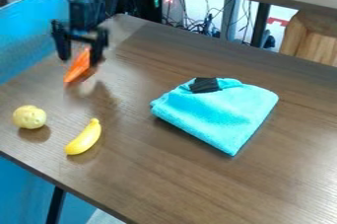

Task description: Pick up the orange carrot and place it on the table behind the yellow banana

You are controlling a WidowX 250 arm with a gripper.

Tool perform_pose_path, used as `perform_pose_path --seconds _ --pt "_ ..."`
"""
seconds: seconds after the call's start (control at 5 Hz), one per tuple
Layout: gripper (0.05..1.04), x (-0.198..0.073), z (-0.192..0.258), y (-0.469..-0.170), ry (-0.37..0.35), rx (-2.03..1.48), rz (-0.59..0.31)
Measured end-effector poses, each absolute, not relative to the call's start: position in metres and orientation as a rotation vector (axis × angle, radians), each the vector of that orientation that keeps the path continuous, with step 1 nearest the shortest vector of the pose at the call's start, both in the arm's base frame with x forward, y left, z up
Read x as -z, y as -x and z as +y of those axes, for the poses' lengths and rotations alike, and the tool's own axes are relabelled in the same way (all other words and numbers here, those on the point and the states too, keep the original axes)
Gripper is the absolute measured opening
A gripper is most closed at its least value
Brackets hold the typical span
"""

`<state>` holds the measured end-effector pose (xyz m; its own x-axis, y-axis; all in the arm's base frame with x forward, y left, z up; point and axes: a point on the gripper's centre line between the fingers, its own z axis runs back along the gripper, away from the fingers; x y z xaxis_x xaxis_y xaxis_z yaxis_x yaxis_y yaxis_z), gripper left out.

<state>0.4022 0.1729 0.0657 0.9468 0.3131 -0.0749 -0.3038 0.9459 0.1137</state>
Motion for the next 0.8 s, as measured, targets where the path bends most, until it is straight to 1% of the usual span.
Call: perform_pose_path --seconds 0.2,0.4,0.6,0.8 --pt "1.007 -0.086 0.171 -0.394 -0.124 -0.329 0.052" --pt "1.005 -0.085 0.156 -0.382 -0.115 -0.285 0.098" --pt "1.004 -0.104 0.11 -0.372 -0.09 -0.119 0.081" --pt "1.004 -0.112 0.072 -0.351 -0.061 0.038 0.047"
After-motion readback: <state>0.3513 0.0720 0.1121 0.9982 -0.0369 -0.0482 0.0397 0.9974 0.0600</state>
